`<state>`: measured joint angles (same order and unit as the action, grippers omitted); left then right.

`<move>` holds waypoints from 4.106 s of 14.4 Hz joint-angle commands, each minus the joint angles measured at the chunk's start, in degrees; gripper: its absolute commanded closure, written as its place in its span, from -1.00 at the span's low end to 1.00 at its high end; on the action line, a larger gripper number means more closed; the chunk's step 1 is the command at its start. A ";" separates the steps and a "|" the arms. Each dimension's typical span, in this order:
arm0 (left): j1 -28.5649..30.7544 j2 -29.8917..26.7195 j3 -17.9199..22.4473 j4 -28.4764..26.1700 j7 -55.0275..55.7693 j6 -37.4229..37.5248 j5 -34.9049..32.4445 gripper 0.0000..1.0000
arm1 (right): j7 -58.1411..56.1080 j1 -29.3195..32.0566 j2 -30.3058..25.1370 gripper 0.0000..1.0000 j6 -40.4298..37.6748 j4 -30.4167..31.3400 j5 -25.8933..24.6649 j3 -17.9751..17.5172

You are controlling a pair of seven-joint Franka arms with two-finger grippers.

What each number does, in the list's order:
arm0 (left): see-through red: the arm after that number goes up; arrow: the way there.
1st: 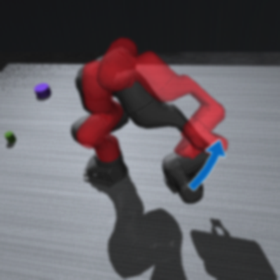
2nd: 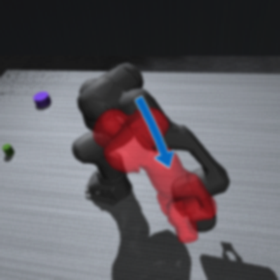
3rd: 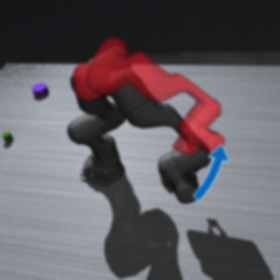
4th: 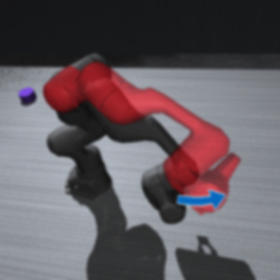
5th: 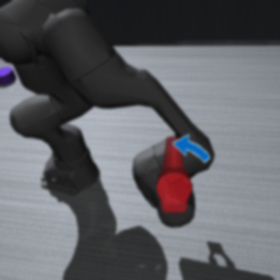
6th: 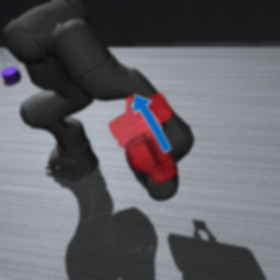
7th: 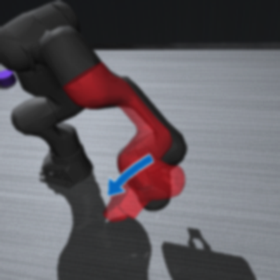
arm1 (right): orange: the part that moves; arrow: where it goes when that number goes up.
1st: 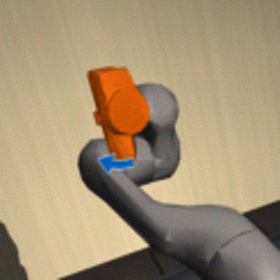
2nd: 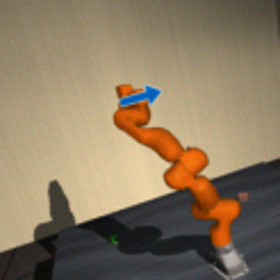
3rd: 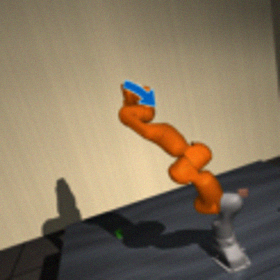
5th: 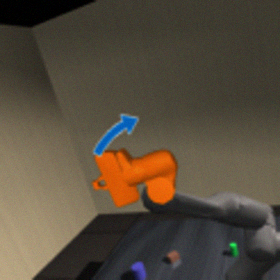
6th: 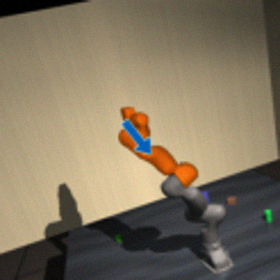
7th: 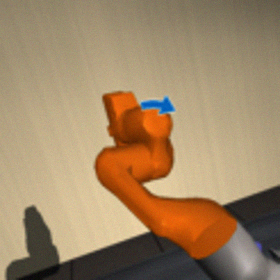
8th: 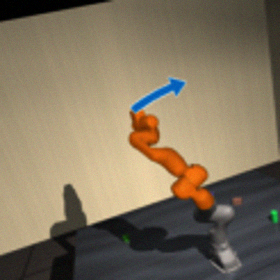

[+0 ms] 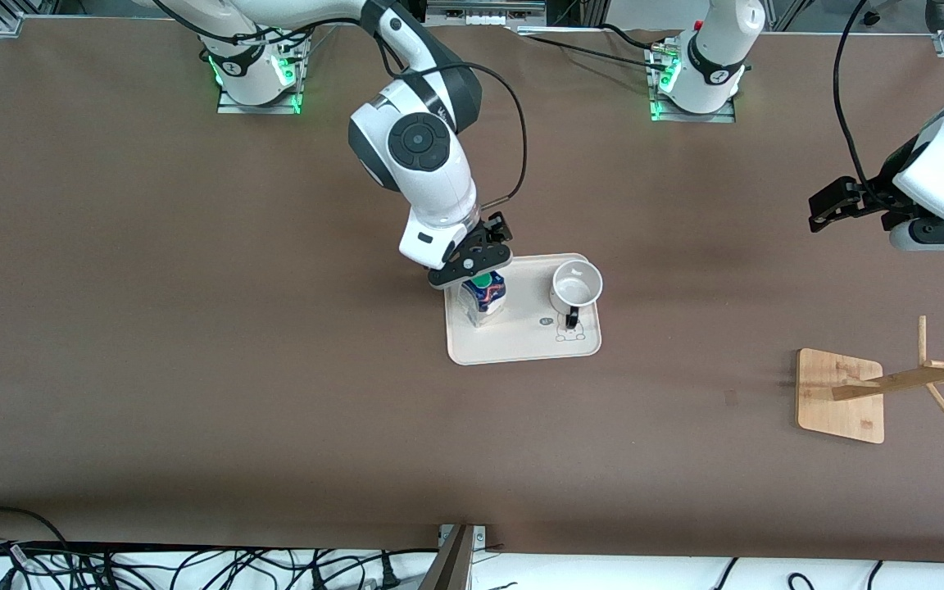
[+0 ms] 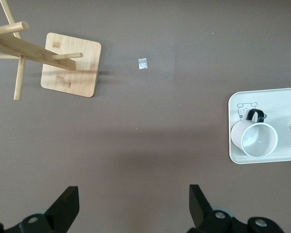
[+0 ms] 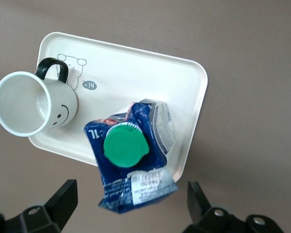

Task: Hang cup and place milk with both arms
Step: 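Lower the right gripper over the blue milk carton and close on it, then lift the milk carton off the tray with the right gripper, then carry the carton away with the right gripper while the left gripper reaches the mug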

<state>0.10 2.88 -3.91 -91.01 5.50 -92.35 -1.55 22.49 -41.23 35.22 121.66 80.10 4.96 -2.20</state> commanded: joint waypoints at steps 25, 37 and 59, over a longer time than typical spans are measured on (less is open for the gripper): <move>0.08 0.37 -0.13 1.18 -0.05 0.51 0.76 -1.00 | -4.64 -2.54 3.28 0.61 4.90 -0.83 0.40 0.09; 0.08 0.37 -0.13 1.18 -0.05 0.60 0.76 -1.00 | -3.77 -1.92 1.61 0.72 4.20 -0.83 0.84 0.45; 0.17 0.20 -1.36 2.06 -0.93 1.74 0.84 -1.00 | -16.33 6.42 -16.59 0.70 -36.14 -1.53 6.81 35.95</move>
<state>-0.07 2.88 -5.36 -90.94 5.45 -91.18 -1.55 8.21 -35.53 19.28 86.16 77.39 9.79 32.98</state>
